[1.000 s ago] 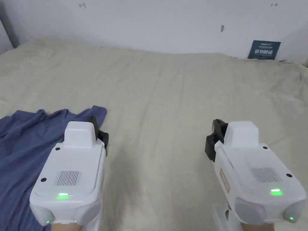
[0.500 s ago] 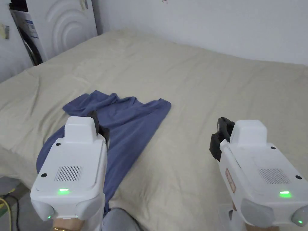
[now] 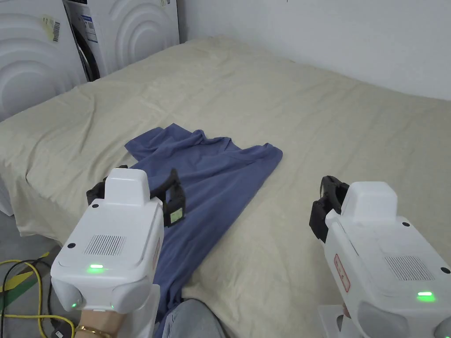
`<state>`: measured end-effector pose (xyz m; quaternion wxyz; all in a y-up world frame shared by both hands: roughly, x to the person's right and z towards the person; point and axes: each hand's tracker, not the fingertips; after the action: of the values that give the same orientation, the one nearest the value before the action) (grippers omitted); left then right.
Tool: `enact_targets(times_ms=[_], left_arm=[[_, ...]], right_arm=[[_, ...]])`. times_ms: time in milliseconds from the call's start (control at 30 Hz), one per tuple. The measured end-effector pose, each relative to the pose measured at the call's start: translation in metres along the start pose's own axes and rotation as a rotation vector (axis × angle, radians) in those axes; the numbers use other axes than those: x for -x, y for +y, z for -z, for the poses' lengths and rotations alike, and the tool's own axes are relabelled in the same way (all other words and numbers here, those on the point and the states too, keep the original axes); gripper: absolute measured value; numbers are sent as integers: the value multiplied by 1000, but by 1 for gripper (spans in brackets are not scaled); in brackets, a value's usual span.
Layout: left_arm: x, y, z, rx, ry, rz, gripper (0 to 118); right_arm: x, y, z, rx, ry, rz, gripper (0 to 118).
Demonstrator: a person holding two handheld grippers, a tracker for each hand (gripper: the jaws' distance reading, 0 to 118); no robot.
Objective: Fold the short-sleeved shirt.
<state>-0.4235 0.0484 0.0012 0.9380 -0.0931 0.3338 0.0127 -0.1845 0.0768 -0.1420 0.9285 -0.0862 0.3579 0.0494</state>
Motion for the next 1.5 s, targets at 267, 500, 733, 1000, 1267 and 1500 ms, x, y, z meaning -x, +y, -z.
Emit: enact_targets(times_ms=[267, 500, 733, 1000, 1267, 1500], left_arm=[[-5, 13, 51, 60, -37, -38, 118], [-26, 32, 143, 180, -126, 70, 118], [-58, 42, 265, 400, -208, 39, 118], [-97, 12, 377, 767, -233, 184, 114], [-116, -27, 409, 924, -198, 191, 82], [-116, -28, 392, 892, -186, 123, 0]], right_arm=[[-12, 1, 10, 20, -15, 8, 0], [-29, 2, 32, 38, -44, 20, 0], [-48, -4, 57, 75, -75, 38, 0], [-71, -21, 89, 141, -130, 48, 0], [-84, -37, 104, 204, -152, 46, 0], [-86, -43, 93, 227, -157, 47, 0]])
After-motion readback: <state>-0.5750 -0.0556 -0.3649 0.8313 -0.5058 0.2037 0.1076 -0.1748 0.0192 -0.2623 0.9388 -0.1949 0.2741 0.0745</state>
